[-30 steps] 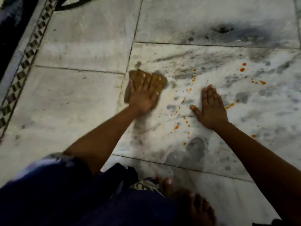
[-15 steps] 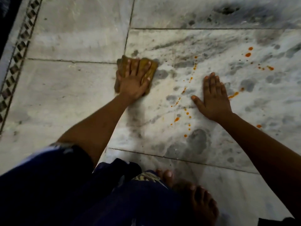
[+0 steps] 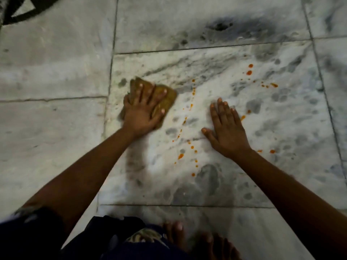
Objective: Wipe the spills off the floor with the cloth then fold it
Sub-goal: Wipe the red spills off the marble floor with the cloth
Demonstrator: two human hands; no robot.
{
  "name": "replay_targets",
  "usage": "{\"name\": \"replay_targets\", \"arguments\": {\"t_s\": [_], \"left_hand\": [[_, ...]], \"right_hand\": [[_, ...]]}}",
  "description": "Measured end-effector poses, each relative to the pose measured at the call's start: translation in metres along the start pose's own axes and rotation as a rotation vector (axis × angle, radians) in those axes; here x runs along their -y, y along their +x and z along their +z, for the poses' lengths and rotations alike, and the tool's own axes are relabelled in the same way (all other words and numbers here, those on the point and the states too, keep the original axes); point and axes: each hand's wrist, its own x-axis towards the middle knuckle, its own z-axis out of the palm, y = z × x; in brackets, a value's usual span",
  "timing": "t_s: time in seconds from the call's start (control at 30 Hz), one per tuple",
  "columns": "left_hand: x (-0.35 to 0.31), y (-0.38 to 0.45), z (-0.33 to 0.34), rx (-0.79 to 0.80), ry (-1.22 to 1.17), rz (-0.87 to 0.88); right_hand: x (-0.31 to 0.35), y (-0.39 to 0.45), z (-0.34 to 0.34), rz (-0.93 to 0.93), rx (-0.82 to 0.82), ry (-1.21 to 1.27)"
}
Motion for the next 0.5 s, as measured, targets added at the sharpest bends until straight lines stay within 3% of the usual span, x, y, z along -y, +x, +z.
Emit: {"name": "replay_targets", "arguments": {"t_s": [0.07,0.2,0.3,0.4,0.5], "left_hand": [[-0.012,0.055,-0.009,0.032,-0.046,-0.118],[-0.062,0.118,-0.013,0.108,-0.053,-0.051],[-0.096,0.088,0.002,0.089,0.015,0.134],[-0.084,0.039,0.011,0.030,0.011,0.296],[-0.051,0.034,0.010,0.029,0.022,0.182]], "right_hand": [[0.000,-0.002,0.000,0.025,-0.017,-0.018],[-0.010,-0.009,-0.004,0.127,-0.069,-0.027],[-0.028,-0.022,-0.005,0.225,-0.106,-0.025],[-0.045,-0.031,-0.006,0.340,-0.124,-0.011],[-0.058,-0.035,-0.007,0.403,-0.123,0.015]]}}
